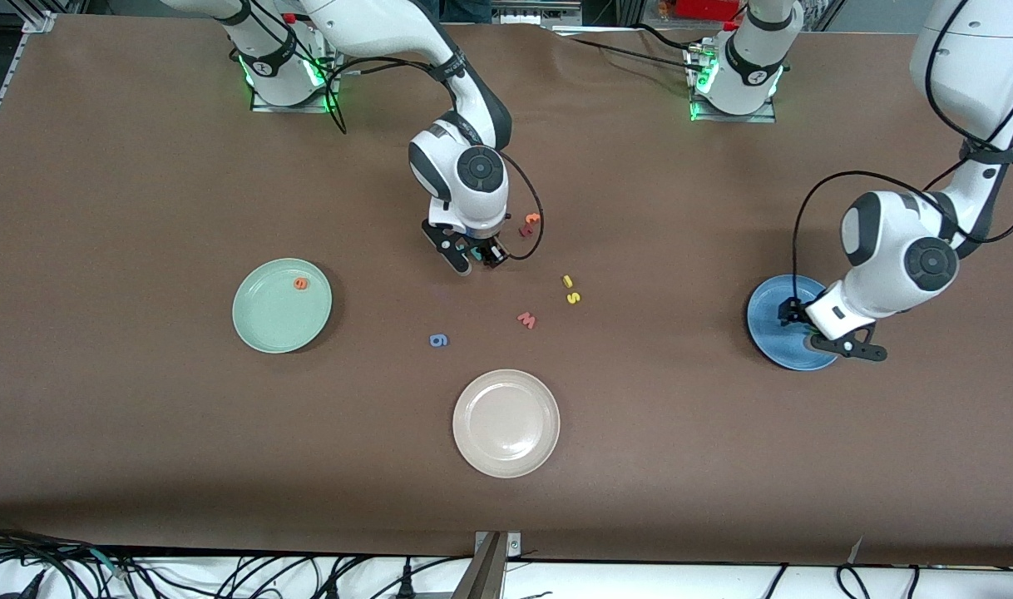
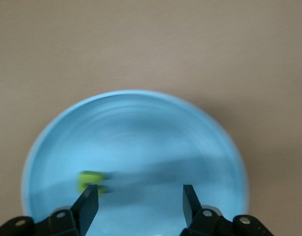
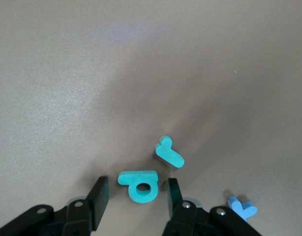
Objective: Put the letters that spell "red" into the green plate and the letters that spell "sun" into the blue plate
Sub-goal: 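Lift the cyan letter with the right gripper while the left gripper returns to letters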
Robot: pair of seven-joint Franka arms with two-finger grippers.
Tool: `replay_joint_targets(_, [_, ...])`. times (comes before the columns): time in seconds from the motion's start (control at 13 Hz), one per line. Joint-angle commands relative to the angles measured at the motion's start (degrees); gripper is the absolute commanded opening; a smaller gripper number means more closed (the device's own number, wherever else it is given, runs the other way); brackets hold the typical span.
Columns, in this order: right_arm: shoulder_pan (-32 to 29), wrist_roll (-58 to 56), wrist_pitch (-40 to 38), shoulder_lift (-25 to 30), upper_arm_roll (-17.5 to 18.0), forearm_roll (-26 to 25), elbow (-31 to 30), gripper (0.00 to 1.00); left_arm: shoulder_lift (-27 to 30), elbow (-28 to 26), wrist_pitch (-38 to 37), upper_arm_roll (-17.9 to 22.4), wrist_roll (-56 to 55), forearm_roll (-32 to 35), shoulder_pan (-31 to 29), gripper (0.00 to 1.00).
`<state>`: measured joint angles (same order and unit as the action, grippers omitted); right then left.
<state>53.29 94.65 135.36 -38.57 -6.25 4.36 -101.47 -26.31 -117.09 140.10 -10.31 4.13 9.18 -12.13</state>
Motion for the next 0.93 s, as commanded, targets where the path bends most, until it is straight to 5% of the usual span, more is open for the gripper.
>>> replay_joint_targets(0.0, [0.4,0.8,-0.3,-0.2,-0.4,0.6,-0.7,0.54,3.3,-0.4,-5.1,-1.6,-12.6,0.9,5.3,0.8])
replay_joint_targets(0.23, [0.4,0.6,-0.3,-0.5,-0.4,0.6,-0.7,0.28,3.9,-0.2,-5.8,-4.2,-23.7,-8.4,9.7,0.8])
replay_joint_targets(0.39, [0.4,0.4,-0.4,-0.5,-0.5,0.6,-0.6,0.2,3.7,0.1,-5.8,-4.4,-29.6,-16.1,13.8,0.8])
replay_joint_targets(0.85, [0.4,-0.1,-0.4,-0.1,-0.6,0.6,-0.2,0.13,1.5,3.5,-4.9,-4.4,-50.6,-17.0,24.1,0.8])
